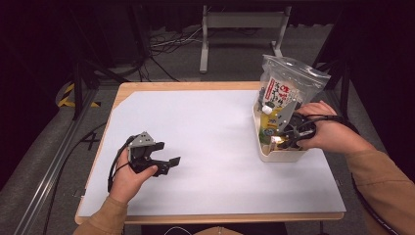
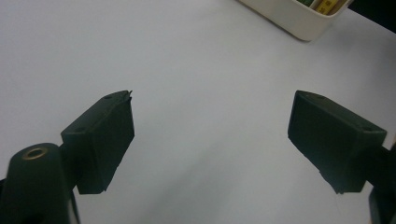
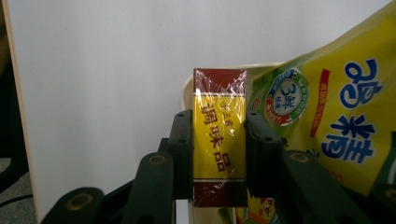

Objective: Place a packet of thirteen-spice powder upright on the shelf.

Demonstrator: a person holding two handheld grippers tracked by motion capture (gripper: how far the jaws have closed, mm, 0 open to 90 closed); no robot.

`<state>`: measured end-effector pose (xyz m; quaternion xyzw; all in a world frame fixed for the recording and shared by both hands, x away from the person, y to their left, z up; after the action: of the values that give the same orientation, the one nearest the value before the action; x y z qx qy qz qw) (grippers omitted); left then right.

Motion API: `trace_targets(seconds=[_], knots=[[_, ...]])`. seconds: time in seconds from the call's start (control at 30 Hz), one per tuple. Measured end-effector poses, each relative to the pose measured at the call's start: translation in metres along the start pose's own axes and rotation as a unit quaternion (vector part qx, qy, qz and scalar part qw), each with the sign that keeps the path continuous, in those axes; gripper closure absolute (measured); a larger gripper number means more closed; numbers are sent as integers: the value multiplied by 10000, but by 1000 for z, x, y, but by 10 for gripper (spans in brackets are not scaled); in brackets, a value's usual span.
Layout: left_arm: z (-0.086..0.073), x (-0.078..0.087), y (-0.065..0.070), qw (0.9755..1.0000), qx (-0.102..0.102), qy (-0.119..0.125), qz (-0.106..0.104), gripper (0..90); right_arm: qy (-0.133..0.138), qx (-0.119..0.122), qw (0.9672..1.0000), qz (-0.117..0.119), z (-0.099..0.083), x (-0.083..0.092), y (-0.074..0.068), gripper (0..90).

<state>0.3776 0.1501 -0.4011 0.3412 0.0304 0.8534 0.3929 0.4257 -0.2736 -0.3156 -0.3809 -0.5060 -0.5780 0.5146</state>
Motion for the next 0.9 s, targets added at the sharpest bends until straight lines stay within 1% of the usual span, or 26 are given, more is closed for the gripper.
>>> trace_targets(seconds=[0.1,0.13,0.3,0.53,0.57,0.6,0.77,0.83,0.9], knots=[[0,0,0,10000,0,-19,-6,153,-44,26,10000,0,-1,-2,0,677],[0,0,0,10000,10,-17,-4,153,-76,-19,10000,-5,-1,-3,-1,677],[0,0,0,10000,-4,-14,8,148,-103,7,9999,5,-2,-5,-1,675],[-1,-1,1,10000,-19,-24,4,147,-206,13,9997,-122,-6,-6,-1,654],[-1,-2,1,10000,-24,-23,6,148,-185,-18,9997,-138,-7,-5,-1,644],[-1,-2,1,10000,-32,-20,11,147,-136,-4,9998,-146,-7,-5,-1,631],[-1,-1,1,10000,-33,-27,17,147,-81,18,9998,-197,-7,-3,-1,586],[-1,-1,1,10000,-1,-19,3,147,0,34,9997,-238,-6,-2,-2,557],[-1,0,1,10000,-32,-31,21,143,107,-3,9996,-275,-5,1,-3,529]])
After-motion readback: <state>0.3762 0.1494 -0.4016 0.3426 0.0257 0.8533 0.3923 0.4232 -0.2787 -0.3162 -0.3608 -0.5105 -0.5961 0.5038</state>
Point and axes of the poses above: each handheld gripper's, and its own axes: x roughly backward along the jaws, z roughly out of its top, y roughly to its right, the point moved 2 cm from there along -x, roughly forward along the jaws, and after that the axes turned 9 degrees about x, right-handed, at the moved point
